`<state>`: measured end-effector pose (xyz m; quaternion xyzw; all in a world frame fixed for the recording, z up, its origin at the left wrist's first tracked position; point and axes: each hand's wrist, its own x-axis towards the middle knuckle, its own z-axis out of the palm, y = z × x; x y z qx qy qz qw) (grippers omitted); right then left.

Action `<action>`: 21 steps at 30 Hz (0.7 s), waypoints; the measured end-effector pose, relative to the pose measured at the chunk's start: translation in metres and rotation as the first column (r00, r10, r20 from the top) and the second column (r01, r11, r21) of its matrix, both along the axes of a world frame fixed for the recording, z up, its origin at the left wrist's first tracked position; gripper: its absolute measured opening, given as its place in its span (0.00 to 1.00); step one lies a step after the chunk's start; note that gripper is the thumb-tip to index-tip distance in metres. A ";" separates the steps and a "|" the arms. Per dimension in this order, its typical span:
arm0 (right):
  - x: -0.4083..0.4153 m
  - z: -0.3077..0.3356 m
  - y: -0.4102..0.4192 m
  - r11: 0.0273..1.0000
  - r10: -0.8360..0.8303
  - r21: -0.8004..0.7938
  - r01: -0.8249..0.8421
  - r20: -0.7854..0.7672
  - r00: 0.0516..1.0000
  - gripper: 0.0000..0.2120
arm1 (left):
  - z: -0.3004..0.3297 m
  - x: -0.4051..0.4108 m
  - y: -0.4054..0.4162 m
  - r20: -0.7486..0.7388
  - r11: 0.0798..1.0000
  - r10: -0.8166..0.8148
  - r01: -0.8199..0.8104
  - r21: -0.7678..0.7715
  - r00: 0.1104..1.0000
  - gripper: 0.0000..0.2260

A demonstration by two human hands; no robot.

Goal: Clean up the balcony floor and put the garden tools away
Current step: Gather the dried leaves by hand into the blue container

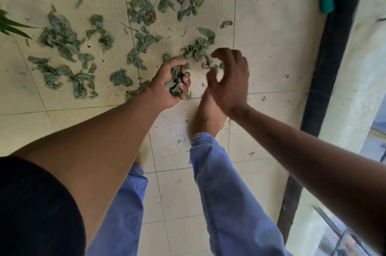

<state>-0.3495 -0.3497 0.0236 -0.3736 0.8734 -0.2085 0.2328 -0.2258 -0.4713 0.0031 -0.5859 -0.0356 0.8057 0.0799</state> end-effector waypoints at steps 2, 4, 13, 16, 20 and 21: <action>-0.026 -0.029 0.018 0.970 -0.050 0.235 0.060 -0.046 0.998 0.19 | -0.008 0.003 0.001 -0.026 1.000 -0.009 0.009 0.016 1.000 0.15; -0.046 -0.051 0.034 0.887 -0.077 0.453 0.090 -0.047 0.996 0.24 | -0.015 0.006 0.003 -0.039 0.999 -0.029 0.030 0.017 0.999 0.14; -0.041 -0.077 0.015 0.925 -0.219 0.339 0.170 0.112 0.969 0.20 | -0.030 0.028 0.013 -0.002 0.997 -0.066 0.066 0.037 0.998 0.13; -0.025 -0.073 -0.002 0.954 -0.118 0.292 0.067 0.160 0.980 0.33 | -0.031 0.032 0.015 -0.007 0.997 -0.059 0.060 0.043 0.998 0.13; -0.024 -0.074 -0.024 0.886 0.094 0.451 -0.106 0.050 0.994 0.60 | -0.029 0.032 0.012 -0.039 0.997 -0.066 0.068 0.048 0.997 0.13; -0.027 -0.075 -0.029 0.866 0.160 0.475 -0.156 0.032 0.987 0.63 | -0.029 0.032 0.011 -0.047 0.996 -0.071 0.074 0.051 0.996 0.13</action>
